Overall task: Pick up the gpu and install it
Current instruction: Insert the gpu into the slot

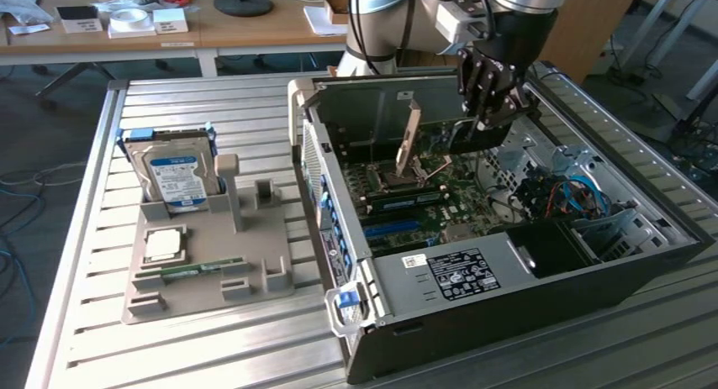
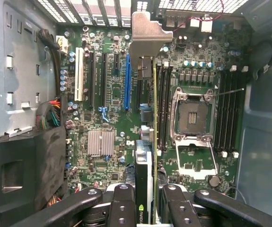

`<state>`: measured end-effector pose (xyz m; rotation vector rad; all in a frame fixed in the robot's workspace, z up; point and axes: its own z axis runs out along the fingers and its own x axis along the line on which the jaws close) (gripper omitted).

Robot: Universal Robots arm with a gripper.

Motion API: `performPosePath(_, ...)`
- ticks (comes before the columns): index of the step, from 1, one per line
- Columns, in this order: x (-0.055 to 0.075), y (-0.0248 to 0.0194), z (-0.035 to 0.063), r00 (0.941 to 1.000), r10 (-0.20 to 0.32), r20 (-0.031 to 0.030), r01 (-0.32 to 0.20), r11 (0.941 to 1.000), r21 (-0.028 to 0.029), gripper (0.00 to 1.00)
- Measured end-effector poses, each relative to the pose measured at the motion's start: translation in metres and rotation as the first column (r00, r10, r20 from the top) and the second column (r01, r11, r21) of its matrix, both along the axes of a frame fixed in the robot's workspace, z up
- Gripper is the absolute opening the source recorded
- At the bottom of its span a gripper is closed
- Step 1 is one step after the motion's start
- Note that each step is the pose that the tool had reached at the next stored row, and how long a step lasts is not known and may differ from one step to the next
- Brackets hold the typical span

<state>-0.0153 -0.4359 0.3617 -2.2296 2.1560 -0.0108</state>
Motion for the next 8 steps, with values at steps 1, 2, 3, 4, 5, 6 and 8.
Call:
performPosePath(1, 0.0, 0.0, -0.0002, 1.0, 0.0, 0.0, 0.0, 1.0, 0.0001, 0.27)
performPosePath(2, 0.0, 0.0, -0.0002, 1.0, 0.0, 0.0, 0.0, 1.0, 0.0, 0.27)
performPosePath(3, 0.0, 0.0, -0.0002, 1.0, 0.0, 0.0, 0.0, 1.0, 0.0001, 0.27)
performPosePath(4, 0.0, 0.0, -0.0004, 1.0, 0.0, 0.0, 0.0, 1.0, 0.0, 0.27)
performPosePath(5, 0.0, 0.0, -0.001, 1.0, 0.0, 0.0001, 0.0, 1.0, 0.0003, 0.27)
performPosePath(6, 0.0, 0.0, -0.0015, 1.0, 0.0, 0.0001, 0.0, 1.0, 0.0001, 0.27)
performPosePath(8, 0.0, 0.0, -0.0026, 1.0, 0.0, 0.0, 0.0, 1.0, 0.0, 0.27)
